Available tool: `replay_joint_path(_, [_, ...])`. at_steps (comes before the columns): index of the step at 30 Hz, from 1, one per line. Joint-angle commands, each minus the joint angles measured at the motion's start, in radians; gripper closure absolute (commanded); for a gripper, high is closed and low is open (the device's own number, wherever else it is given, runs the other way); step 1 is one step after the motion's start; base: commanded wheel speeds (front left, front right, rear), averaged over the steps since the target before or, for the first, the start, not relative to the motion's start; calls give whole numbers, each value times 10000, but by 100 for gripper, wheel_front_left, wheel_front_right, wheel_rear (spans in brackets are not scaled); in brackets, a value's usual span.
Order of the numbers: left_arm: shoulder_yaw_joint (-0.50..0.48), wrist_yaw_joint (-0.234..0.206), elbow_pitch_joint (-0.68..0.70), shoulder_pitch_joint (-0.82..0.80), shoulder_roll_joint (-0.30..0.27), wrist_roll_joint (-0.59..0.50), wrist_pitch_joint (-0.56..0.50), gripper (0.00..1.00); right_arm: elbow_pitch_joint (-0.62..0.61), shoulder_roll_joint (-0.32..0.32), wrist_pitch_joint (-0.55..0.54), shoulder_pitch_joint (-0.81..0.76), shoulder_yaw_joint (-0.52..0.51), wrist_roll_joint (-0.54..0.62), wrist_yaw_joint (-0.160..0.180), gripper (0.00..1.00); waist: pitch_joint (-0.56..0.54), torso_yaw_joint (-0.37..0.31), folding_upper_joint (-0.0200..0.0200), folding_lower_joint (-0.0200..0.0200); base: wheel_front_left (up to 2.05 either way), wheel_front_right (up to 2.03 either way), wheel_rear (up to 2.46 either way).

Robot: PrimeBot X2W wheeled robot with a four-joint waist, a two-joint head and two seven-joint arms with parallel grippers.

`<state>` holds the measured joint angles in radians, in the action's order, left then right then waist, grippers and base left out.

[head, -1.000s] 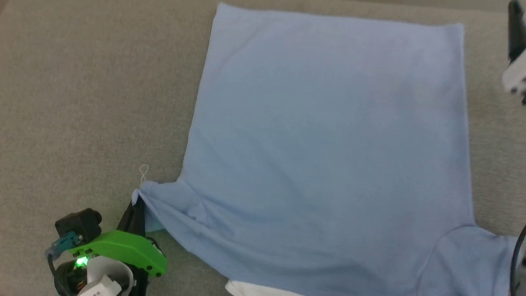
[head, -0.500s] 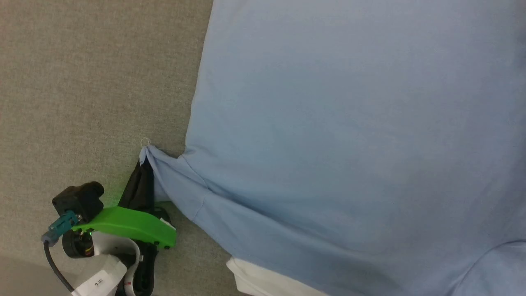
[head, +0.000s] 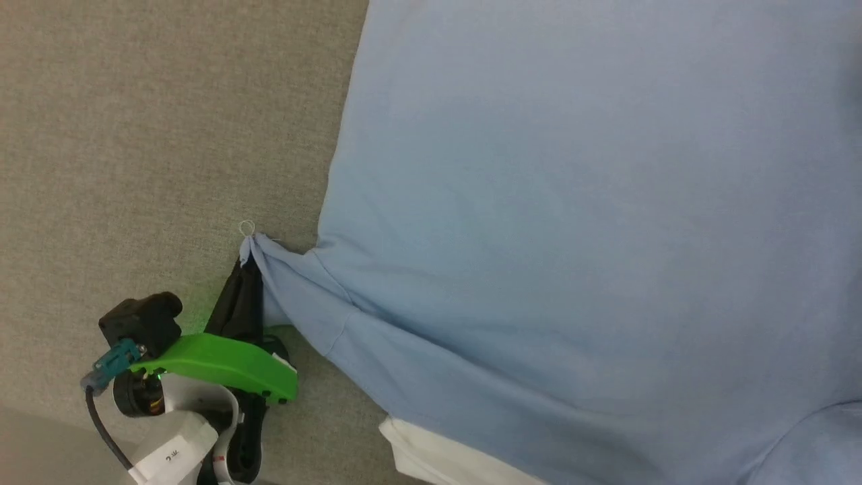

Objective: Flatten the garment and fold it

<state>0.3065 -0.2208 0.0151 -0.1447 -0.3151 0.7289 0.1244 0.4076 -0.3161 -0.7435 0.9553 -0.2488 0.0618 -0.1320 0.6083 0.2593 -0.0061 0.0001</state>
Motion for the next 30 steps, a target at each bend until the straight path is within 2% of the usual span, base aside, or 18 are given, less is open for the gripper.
replay_joint_path(1, [153, -113, -553, 206, 39, 123, -345, 100, -112, -138, 689, -450, 23, -69, 13, 100, -564, -123, 61, -1, 0, 0, 0])
replay_joint_path(7, [148, -215, -696, 587, -130, 144, -441, 100, -290, 321, 4625, -2171, -515, -99, 13, 100, -1868, -499, 61, -1, 0, 0, 0])
replay_joint_path(10, [126, -290, -675, 835, -257, 166, -531, 100, -237, 738, 6065, -3023, -975, -151, 13, 100, -2526, -723, 61, -1, 0, 0, 0])
replay_joint_path(15, [83, -495, -491, 1352, -511, 196, -756, 100, -460, 1304, 7199, -4590, -1714, -252, 13, 100, -3460, -1129, 61, -1, 0, 0, 0])
replay_joint_path(18, [85, -569, -321, 1570, -586, 234, -860, 100, -892, 1524, 7119, -5591, -2288, -143, 13, 100, -3803, -1284, 61, -1, 0, 0, 0])
replay_joint_path(22, [92, -683, -130, 1816, -684, 259, -992, 100, -1520, 1869, 6445, -6760, -2990, -150, 13, 100, -4100, -1503, 61, -1, 0, 0, 0])
replay_joint_path(26, [74, -749, -5, 2025, -791, 296, -1086, 100, -1886, 2203, 5229, -7570, -3522, -402, 13, 100, -4268, -1651, 61, -1, 0, 0, 0])
replay_joint_path(30, [90, -764, 69, 2137, -873, 317, -1166, 100, -1971, 2448, 3563, -8194, -3885, -677, 13, 100, -4366, -1701, 61, -1, 0, 0, 0])
